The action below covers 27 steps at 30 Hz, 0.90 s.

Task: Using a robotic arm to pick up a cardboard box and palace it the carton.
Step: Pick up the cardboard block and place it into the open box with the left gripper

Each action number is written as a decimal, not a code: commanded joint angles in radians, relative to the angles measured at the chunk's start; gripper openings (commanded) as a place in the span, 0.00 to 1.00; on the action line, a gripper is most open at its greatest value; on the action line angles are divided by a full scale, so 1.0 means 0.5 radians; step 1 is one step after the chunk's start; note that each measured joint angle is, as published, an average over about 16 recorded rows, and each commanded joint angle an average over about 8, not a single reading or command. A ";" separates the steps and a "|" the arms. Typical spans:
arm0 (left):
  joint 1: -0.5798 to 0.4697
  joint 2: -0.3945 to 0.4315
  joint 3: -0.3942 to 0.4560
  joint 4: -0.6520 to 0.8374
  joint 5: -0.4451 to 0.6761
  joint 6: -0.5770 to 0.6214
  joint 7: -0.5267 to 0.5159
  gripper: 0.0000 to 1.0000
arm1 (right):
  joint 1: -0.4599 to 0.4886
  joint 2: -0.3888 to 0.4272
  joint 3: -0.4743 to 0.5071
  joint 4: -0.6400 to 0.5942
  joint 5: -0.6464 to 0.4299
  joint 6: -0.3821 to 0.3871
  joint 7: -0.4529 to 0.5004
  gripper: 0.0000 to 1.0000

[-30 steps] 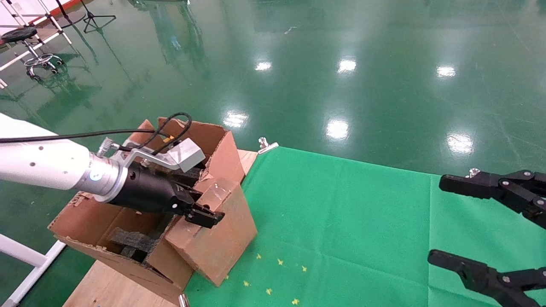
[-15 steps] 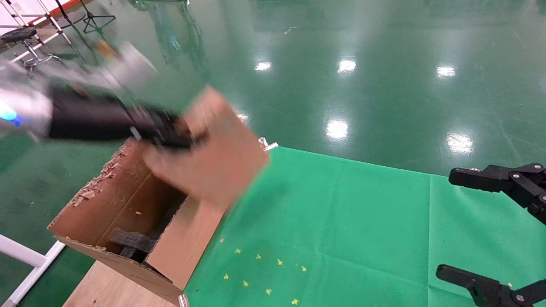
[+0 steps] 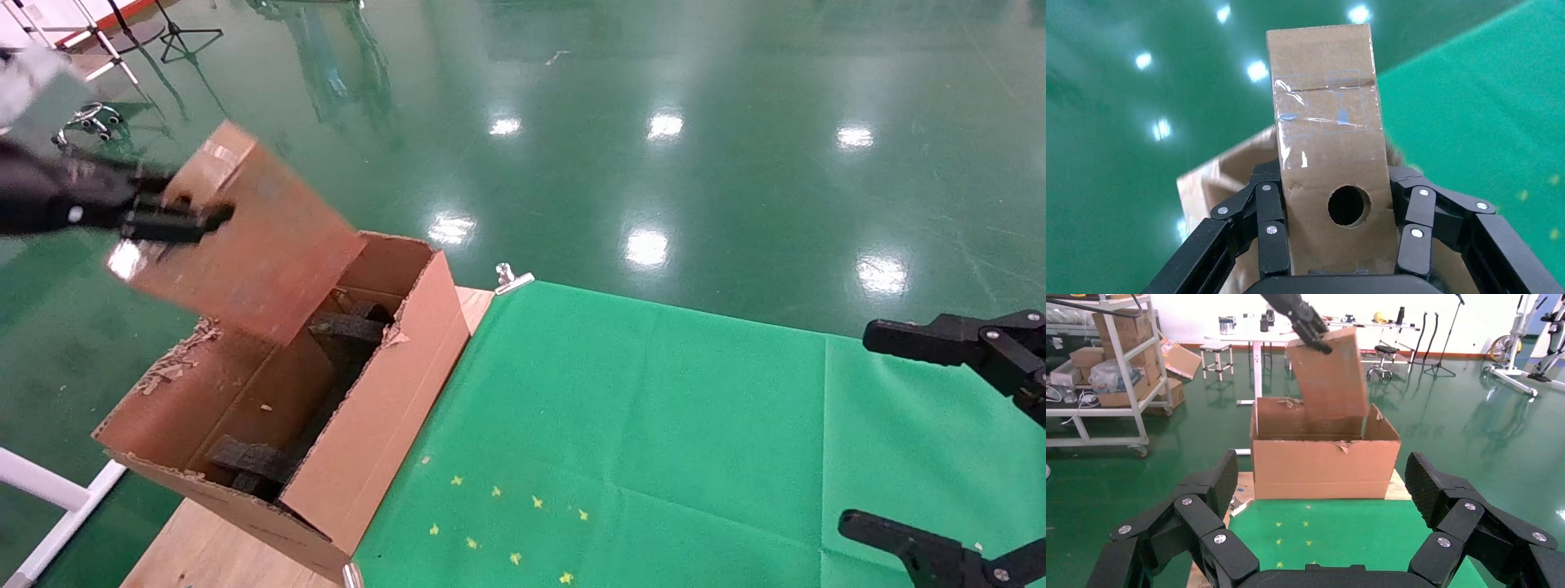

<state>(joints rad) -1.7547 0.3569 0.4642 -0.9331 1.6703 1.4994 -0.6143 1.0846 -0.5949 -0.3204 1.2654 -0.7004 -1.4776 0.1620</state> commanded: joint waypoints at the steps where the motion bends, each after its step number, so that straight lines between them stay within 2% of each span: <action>1: -0.007 -0.017 0.019 0.112 0.055 -0.003 0.102 0.00 | 0.000 0.000 0.000 0.000 0.000 0.000 0.000 1.00; 12: 0.075 0.159 0.121 0.766 0.275 -0.315 0.400 0.00 | 0.000 0.000 -0.001 0.000 0.000 0.000 0.000 1.00; 27: 0.016 0.413 0.207 1.389 0.478 -0.720 0.473 0.00 | 0.000 0.000 -0.001 0.000 0.001 0.000 -0.001 1.00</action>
<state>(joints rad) -1.7419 0.5647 0.5666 -0.2414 1.9057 1.1409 -0.3821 1.0847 -0.5947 -0.3210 1.2654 -0.7000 -1.4773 0.1617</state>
